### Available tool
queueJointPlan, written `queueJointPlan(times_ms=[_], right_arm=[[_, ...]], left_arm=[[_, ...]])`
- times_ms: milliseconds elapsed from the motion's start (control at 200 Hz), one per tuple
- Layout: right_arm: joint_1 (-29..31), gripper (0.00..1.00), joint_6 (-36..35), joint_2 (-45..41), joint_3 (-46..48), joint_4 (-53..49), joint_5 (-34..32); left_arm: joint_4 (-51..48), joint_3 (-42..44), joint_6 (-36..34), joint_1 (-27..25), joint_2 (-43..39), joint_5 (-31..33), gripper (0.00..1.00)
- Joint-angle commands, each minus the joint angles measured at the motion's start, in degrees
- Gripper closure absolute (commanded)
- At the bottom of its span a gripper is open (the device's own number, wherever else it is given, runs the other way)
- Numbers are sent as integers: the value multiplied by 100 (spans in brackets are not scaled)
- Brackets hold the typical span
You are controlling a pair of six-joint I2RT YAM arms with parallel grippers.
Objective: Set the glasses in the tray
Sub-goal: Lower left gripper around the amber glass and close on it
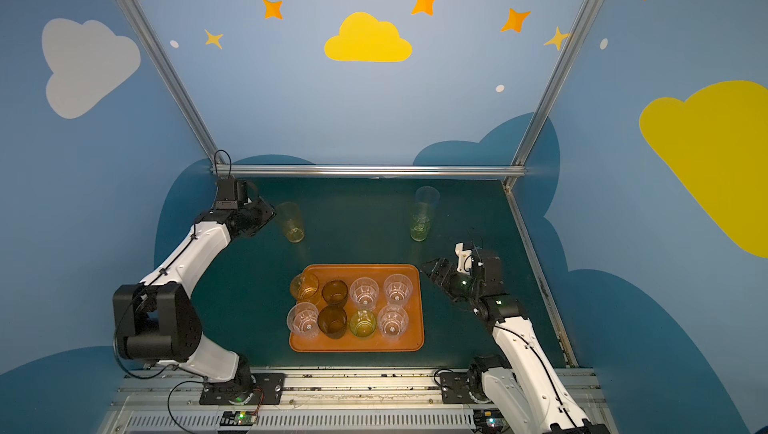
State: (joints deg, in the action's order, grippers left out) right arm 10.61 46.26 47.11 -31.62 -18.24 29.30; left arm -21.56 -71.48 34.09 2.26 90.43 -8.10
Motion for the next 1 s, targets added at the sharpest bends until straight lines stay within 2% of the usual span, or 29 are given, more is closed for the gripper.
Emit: queueJointPlan(times_ms=[0, 325, 501, 831, 926, 996], right_arm=[[23, 16, -47, 13, -185, -74, -117], [34, 16, -43, 0, -178, -162, -254], [33, 16, -29, 109, -209, -127, -249], [62, 16, -22, 382, -315, -64, -209], [63, 16, -12, 429, -344, -50, -214], [68, 16, -3, 456, -347, -48, -223]], left_arm=[[-9, -183, -133, 25, 185, -260, 52], [-136, -487, -290, 30, 587, -271, 63], [-318, -617, -418, 29, 725, -53, 69], [-305, -656, -480, 30, 900, 95, 70], [-322, -723, -497, 32, 1001, 119, 74], [-325, -770, -538, 29, 1080, 63, 84]])
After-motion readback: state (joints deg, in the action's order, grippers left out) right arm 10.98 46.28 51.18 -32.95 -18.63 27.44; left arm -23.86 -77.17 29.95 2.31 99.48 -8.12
